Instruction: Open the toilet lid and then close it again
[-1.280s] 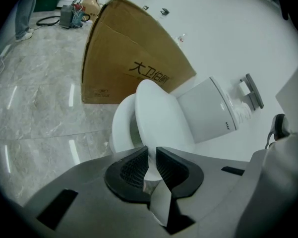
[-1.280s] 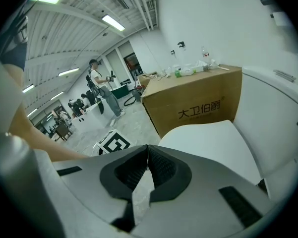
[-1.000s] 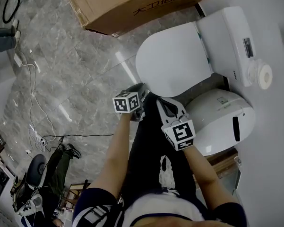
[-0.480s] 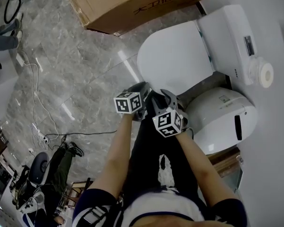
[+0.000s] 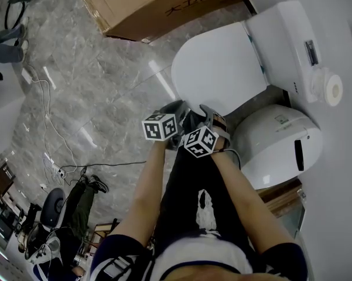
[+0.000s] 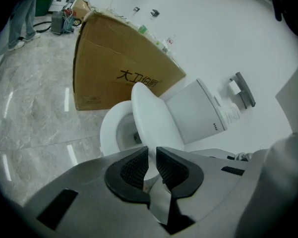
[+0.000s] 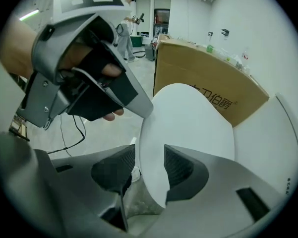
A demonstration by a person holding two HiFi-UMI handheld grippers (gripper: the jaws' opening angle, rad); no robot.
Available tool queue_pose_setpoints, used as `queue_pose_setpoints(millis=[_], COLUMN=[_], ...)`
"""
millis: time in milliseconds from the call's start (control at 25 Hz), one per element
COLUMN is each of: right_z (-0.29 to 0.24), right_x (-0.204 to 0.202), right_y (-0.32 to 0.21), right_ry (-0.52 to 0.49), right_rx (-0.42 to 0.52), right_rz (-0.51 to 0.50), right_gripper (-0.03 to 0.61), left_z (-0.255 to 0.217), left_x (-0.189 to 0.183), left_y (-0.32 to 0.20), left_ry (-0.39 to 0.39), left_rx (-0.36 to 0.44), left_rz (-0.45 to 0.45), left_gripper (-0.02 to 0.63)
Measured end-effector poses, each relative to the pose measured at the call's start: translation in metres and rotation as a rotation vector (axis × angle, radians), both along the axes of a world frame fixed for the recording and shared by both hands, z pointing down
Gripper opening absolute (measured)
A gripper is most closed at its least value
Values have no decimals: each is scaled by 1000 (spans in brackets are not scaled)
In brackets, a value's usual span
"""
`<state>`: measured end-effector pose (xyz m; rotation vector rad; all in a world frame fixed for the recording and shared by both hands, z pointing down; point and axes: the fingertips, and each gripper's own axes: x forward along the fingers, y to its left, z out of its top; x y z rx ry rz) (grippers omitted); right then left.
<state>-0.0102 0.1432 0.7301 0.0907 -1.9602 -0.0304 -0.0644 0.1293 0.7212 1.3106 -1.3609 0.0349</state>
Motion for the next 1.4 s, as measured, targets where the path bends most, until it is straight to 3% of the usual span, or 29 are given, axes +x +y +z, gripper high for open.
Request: queue_pose_setpoints(millis=[240, 640, 1080, 1160, 1400], right_z=[12, 11, -19, -27, -50], right_x=[6, 3, 11, 13, 20], right_y=[-7, -5, -16, -19, -31], right_ry=[51, 31, -65, -82, -128], right_rx=[61, -32, -69, -82, -115], right_rz=[24, 45, 98, 119, 163], right_gripper=[144, 143, 143, 143, 141], left_z=[0, 3, -41, -46, -70], left_x=[1, -2, 2, 0, -8], left_y=[-1, 1, -10, -9, -14], left_ry=[-3, 37, 5, -49, -359], left_rx=[-14, -19, 151, 150, 179], left_rz=[21, 47, 122, 144, 289], left_gripper=[55, 60, 54, 53, 8])
